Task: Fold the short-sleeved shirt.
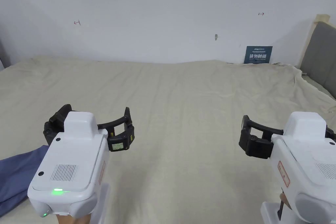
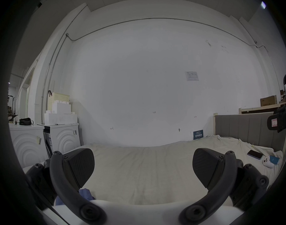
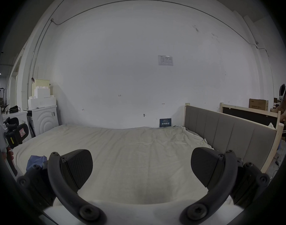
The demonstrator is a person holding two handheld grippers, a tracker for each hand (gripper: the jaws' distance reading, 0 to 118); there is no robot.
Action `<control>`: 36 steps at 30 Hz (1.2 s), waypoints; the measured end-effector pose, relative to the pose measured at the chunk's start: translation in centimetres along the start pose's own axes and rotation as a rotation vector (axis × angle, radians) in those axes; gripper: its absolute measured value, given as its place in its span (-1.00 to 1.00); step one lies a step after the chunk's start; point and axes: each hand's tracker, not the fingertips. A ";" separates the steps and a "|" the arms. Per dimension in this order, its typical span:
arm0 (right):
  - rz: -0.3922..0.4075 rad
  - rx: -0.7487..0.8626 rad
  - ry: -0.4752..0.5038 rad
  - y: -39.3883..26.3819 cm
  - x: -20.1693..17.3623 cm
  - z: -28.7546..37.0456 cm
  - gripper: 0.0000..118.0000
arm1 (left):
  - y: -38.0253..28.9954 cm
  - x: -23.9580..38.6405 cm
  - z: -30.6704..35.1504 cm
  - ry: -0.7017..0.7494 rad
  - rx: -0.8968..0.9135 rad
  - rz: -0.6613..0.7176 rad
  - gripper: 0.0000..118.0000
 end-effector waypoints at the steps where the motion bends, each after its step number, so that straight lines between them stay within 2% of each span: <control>1: -0.001 0.001 0.000 0.0 0.0 0.0 1.00 | 0.0 0.0 0.0 0.000 -0.001 0.001 1.00; 36: 0.004 0.011 0.005 0.2 0.1 0.6 1.00 | -0.1 -0.1 0.0 0.000 -0.003 -0.001 1.00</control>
